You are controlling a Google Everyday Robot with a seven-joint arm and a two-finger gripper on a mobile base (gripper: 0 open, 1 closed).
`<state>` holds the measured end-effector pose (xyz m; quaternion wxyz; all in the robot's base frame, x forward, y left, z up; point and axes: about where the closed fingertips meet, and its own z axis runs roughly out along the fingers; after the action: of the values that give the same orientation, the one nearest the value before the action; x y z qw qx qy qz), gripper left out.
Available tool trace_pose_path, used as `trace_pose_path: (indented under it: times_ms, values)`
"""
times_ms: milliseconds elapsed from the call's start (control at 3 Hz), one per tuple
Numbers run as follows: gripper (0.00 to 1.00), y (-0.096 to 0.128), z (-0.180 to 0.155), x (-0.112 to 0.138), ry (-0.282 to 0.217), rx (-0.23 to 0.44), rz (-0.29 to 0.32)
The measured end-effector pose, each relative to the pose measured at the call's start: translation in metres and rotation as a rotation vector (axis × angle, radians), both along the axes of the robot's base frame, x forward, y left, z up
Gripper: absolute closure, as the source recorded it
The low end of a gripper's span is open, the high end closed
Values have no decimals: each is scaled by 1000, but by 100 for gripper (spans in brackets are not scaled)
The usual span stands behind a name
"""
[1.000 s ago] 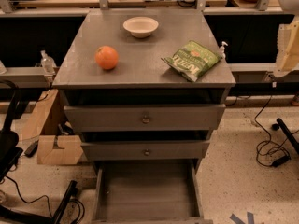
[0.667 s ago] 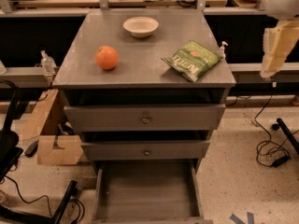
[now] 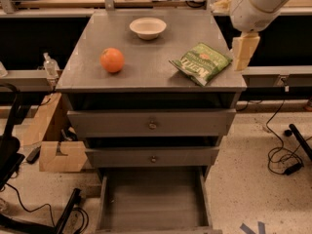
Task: Place green jalapeno chip bag into bottom drawer
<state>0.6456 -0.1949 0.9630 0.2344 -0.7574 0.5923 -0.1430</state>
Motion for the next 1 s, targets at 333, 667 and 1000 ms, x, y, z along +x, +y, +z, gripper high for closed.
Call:
trace_pose_path:
  times_ms: [333,667,1000]
  values:
    - [0,5,-24,31,4,-40,10]
    - [0,5,-49,58,32,-90,25]
    - [0,20,-71,81,62,-130,70]
